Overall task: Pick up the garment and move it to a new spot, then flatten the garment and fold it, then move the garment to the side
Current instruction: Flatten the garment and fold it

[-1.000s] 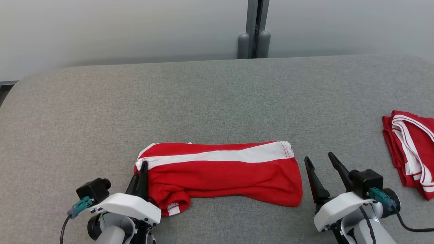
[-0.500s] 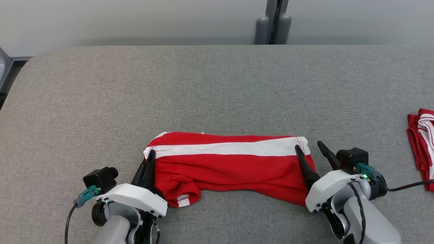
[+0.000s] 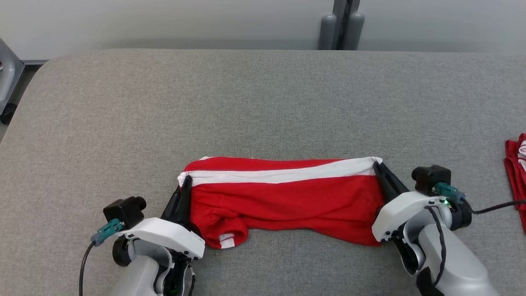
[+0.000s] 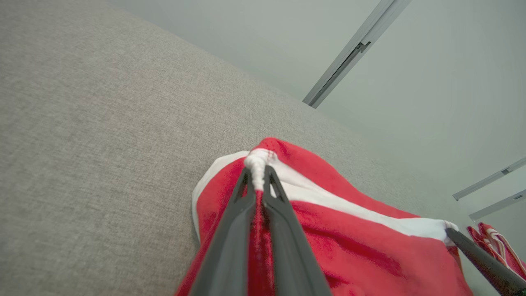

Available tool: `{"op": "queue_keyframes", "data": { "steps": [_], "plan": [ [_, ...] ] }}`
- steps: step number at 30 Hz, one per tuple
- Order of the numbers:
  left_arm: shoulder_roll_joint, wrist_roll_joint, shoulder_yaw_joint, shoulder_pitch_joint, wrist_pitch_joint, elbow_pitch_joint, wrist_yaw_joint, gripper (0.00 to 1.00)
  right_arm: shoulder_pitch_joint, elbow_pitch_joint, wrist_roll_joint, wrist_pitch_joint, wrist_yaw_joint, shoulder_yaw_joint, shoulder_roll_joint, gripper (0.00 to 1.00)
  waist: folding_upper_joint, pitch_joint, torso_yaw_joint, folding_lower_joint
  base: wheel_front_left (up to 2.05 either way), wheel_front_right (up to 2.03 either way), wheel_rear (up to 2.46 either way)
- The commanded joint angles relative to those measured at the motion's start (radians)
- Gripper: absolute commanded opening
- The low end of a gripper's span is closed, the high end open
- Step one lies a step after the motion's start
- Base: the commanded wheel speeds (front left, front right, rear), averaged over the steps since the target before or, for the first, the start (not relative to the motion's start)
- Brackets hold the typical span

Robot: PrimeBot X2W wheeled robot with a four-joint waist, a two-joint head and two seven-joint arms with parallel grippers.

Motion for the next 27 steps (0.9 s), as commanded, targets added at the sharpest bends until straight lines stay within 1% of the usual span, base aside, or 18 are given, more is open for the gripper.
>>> {"op": "queue_keyframes", "data": {
  "steps": [1, 5, 9, 10, 15, 17, 21, 22, 24, 25, 27],
  "plan": [
    [0.005, 0.015, 0.014, -0.013, 0.0, -0.007, -0.007, 0.0, -0.005, -0.027, 0.005, 0.001, 0.0, -0.015, -0.007, 0.0, 0.0, -0.012, -0.004, -0.0001, 0.0, 0.0, 0.0],
    [0.021, 0.083, 0.04, -0.04, 0.0, -0.032, -0.014, 0.0, 0.005, -0.127, -0.005, 0.001, 0.0, -0.047, -0.007, 0.0, 0.0, -0.056, -0.019, -0.0001, 0.0, 0.0, 0.0],
    [0.067, 0.131, 0.032, -0.105, 0.0, -0.049, -0.024, 0.0, -0.012, -0.241, -0.008, 0.001, 0.0, -0.085, -0.007, 0.0, 0.0, -0.111, -0.038, -0.0001, 0.0, 0.0, 0.0],
    [0.067, 0.131, 0.032, -0.105, 0.0, -0.049, -0.024, 0.0, -0.012, -0.241, -0.008, 0.001, 0.0, -0.085, -0.007, 0.0, 0.0, -0.111, -0.038, -0.0001, 0.0, 0.0, 0.0],
    [0.15, 0.139, 0.031, -0.25, 0.043, -0.077, -0.031, 0.0, -0.073, -0.348, -0.048, 0.001, 0.0, -0.121, -0.014, 0.0, 0.0, -0.159, -0.059, -0.0001, 0.0, 0.0, 0.0],
    [0.178, 0.147, 0.027, -0.319, 0.072, -0.08, -0.033, 0.0, -0.113, -0.354, -0.061, 0.001, 0.0, -0.118, -0.028, 0.0, 0.0, -0.158, -0.062, -0.0001, 0.0, 0.0, 0.0],
    [0.206, 0.132, 0.03, -0.454, 0.129, -0.055, -0.033, 0.0, -0.247, -0.319, -0.08, 0.001, 0.0, -0.105, -0.067, 0.0, 0.0, -0.111, -0.059, -0.0001, 0.0, 0.0, 0.0],
    [0.215, 0.145, 0.024, -0.491, 0.132, -0.048, -0.034, 0.0, -0.283, -0.302, -0.088, 0.001, 0.0, -0.104, -0.076, 0.0, 0.0, -0.095, -0.06, -0.0001, 0.0, 0.0, 0.0],
    [0.214, 0.146, 0.022, -0.564, 0.141, -0.03, -0.032, 0.0, -0.37, -0.269, -0.104, 0.001, -0.001, -0.106, -0.091, 0.0, 0.0, -0.05, -0.056, -0.0001, 0.0, 0.0, 0.0],
    [0.222, 0.168, 0.008, -0.598, 0.142, -0.02, -0.032, 0.0, -0.407, -0.253, -0.127, 0.001, -0.001, -0.104, -0.104, 0.0, 0.0, -0.028, -0.054, -0.0001, 0.0, 0.0, 0.0],
    [0.221, 0.185, -0.008, -0.672, 0.126, 0.004, -0.033, 0.0, -0.491, -0.22, -0.159, 0.001, -0.002, -0.096, -0.113, 0.0, 0.0, 0.018, -0.05, -0.0001, 0.0, 0.0, 0.0]
  ]
}}
